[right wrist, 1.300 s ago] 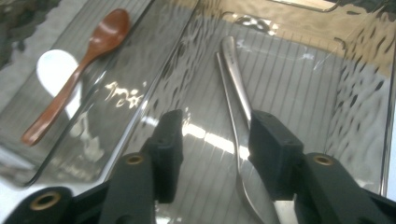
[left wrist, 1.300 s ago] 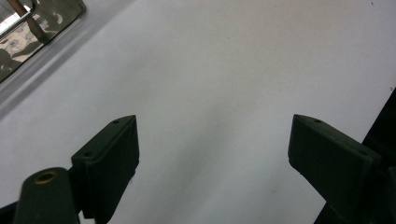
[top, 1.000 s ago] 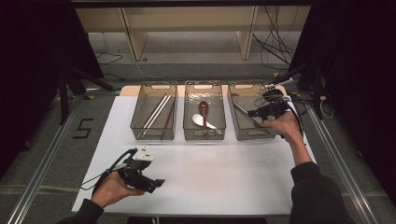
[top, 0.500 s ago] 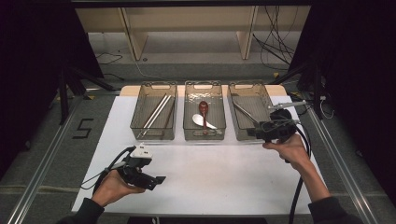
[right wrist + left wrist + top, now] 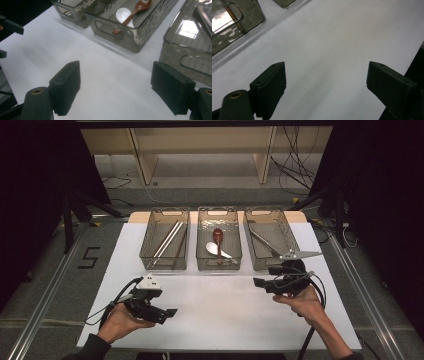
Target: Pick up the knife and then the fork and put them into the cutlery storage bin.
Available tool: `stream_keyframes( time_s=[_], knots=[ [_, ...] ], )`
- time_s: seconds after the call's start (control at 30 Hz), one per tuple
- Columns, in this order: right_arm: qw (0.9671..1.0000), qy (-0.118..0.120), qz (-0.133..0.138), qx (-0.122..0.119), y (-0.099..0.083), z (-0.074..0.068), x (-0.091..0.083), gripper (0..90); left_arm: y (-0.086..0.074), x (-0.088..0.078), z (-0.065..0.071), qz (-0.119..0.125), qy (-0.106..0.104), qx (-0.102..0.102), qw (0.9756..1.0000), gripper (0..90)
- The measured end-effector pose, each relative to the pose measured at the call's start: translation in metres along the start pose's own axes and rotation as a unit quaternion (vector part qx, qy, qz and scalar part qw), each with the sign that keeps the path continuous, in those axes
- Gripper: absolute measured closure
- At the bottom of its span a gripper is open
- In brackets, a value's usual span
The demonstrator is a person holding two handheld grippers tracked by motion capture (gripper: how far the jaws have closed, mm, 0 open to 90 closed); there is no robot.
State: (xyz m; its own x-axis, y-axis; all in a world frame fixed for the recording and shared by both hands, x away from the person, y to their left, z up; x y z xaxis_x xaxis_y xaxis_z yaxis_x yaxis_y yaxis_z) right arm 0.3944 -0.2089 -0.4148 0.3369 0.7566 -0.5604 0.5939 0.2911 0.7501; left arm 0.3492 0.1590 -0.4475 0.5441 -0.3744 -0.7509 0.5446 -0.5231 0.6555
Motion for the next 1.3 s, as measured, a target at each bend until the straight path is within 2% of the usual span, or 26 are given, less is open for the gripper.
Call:
stream_keyframes(
  time_s=[0.2, 0.4, 0.53, 0.6, 0.77, 0.93, 1.1, 1.3],
  knots=[
    [0.9999, 0.009, 0.001, -0.006, -0.011, -0.011, 0.001, 23.0, 0.001, -0.002, 0.000, 0.012, -0.002, -0.008, 0.9999, 15.5],
    [0.9997, 0.022, 0.013, -0.004, -0.024, -0.020, 0.000, 21.8, 0.002, -0.006, 0.001, 0.024, -0.005, -0.015, 0.9996, 14.9],
    [0.9996, 0.021, 0.019, -0.005, -0.031, -0.025, -0.001, 20.7, 0.002, -0.009, 0.000, 0.036, -0.006, -0.022, 0.9991, 14.8],
    [0.9995, 0.017, 0.023, -0.013, -0.033, -0.027, -0.003, 20.7, 0.002, -0.010, 0.001, 0.043, -0.010, -0.031, 0.9985, 14.8],
    [0.9994, 0.016, 0.029, -0.010, -0.038, -0.028, -0.005, 20.0, 0.002, -0.014, 0.002, 0.063, -0.018, -0.039, 0.9971, 14.7],
    [0.9992, 0.014, 0.037, -0.010, -0.041, -0.028, -0.007, 20.1, 0.000, -0.012, 0.004, 0.057, -0.018, -0.033, 0.9977, 14.5],
    [0.9991, 0.015, 0.036, -0.016, -0.041, -0.030, -0.006, 20.1, 0.001, -0.014, 0.002, 0.070, -0.014, -0.040, 0.9966, 14.6],
    [0.9990, 0.015, 0.037, -0.018, -0.041, -0.030, -0.005, 20.1, 0.001, -0.013, 0.002, 0.071, -0.014, -0.038, 0.9966, 14.6]
  ],
)
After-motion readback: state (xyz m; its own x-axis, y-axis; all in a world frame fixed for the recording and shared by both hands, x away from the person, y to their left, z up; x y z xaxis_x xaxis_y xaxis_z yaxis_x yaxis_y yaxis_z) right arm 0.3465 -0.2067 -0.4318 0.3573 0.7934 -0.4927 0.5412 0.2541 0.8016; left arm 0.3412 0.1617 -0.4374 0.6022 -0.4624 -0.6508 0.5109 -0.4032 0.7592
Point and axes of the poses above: each handheld gripper's, and its own axes: x roughly forward along the jaws, y roughly out of its top, z roughly to its right, the point moved 4 cm from there along x, roughly forward along the jaws, and after that the axes turned 13 degrees about y, right-handed, at the moved point
